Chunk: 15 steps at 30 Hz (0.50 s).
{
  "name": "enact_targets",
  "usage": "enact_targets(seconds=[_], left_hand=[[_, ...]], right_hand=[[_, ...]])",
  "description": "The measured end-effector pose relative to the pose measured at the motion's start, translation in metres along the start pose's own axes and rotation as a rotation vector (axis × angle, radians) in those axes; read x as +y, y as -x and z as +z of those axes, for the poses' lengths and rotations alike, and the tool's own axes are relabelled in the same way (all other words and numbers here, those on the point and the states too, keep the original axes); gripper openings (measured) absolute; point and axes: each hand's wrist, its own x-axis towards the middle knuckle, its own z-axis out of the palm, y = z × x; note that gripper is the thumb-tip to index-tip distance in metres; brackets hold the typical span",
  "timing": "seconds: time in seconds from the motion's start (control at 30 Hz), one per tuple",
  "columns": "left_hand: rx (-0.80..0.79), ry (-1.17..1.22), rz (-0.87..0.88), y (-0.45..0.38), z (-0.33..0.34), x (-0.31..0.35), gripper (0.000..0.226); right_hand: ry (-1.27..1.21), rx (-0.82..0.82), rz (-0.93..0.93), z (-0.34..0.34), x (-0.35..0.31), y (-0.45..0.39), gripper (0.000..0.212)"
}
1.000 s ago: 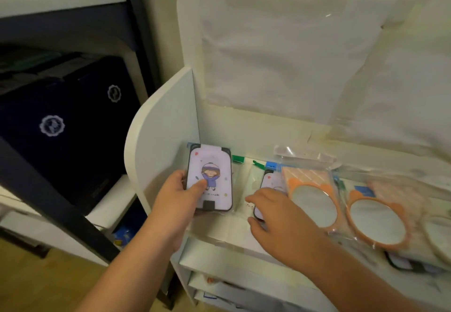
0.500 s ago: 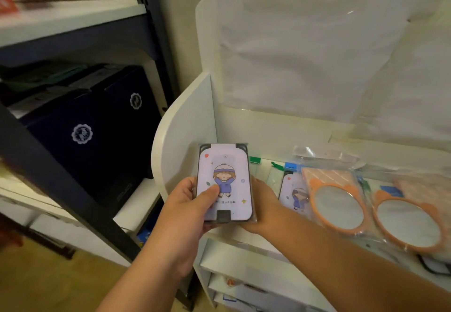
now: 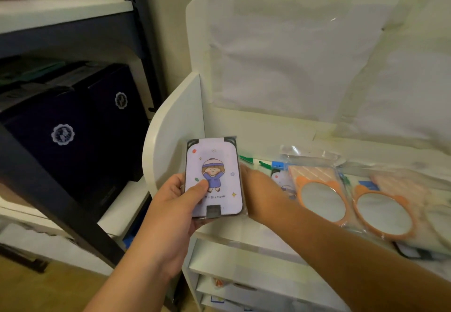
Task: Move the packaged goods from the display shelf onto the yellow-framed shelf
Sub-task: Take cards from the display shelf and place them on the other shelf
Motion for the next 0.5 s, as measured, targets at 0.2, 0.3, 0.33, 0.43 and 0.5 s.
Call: enact_targets(seconds=[0.2, 0.3, 0.33, 0.43, 0.5], left_hand=[[-0.074, 0.014, -0.008, 0.001, 0.014, -0.001, 0.021], [-0.122, 0.031, -0.02, 0.002, 0.03, -0.003, 0.022], [-0.129, 0.034, -0.022, 0.002, 0.037, -0.004, 0.022], [-0.167, 0.03, -0.026, 0.004, 0.064, -0.01, 0.024], [-0.2, 0.02, -0.029, 0.009, 0.084, -0.014, 0.023]], right_hand=[[-0.506, 0.448, 0.251, -0.031, 0.002, 0.032, 0.015], [-1.056, 0.62, 0.437, -0.057, 0.011, 0.058, 0.015], [-1.195, 0.663, 0.465, -0.068, 0.012, 0.069, 0.021], [-1.498, 0.789, 0.464, -0.092, 0.034, 0.097, 0.028], [-1.598, 0.812, 0.475, -0.105, 0.038, 0.118, 0.036]])
